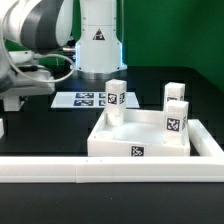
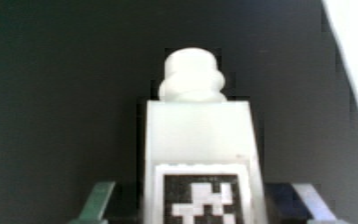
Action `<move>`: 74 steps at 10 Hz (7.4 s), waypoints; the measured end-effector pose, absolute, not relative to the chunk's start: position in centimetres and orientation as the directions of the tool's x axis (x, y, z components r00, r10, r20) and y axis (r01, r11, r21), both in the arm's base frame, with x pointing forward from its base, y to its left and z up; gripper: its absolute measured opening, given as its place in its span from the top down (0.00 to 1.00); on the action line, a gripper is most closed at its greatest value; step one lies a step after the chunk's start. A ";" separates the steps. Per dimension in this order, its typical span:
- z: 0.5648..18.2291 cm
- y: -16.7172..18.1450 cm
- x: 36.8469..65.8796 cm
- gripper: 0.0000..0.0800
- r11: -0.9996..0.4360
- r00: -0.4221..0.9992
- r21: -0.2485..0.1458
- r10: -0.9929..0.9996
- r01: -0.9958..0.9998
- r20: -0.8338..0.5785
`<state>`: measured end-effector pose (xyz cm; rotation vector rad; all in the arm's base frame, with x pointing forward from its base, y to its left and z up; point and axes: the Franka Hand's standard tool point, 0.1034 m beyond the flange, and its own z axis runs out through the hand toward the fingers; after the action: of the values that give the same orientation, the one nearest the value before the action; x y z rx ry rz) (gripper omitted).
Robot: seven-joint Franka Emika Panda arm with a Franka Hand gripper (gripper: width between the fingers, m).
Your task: Assemble square table
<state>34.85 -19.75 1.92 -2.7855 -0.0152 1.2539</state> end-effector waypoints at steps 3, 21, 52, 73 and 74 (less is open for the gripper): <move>5.2 -16.4 37.7 0.64 -0.997 0.651 -0.068 0.031 -0.031 -0.759; 8.3 -13.3 46.3 0.64 -0.995 0.992 0.061 -0.067 -0.073 0.106; 12.9 -2.9 56.2 0.64 -0.995 0.835 0.091 0.027 -0.028 0.550; 8.3 -1.4 57.3 0.64 -0.999 0.856 0.018 -0.019 -0.033 0.516; 8.2 -1.4 57.2 0.64 -0.999 0.858 0.017 -0.020 -0.033 0.514</move>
Offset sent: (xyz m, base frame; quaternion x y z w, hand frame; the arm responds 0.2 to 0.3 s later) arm 0.0366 0.0456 0.0459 0.0226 -0.0094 0.0550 0.9982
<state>57.19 -1.39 8.15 -3.0523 0.0435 -0.8436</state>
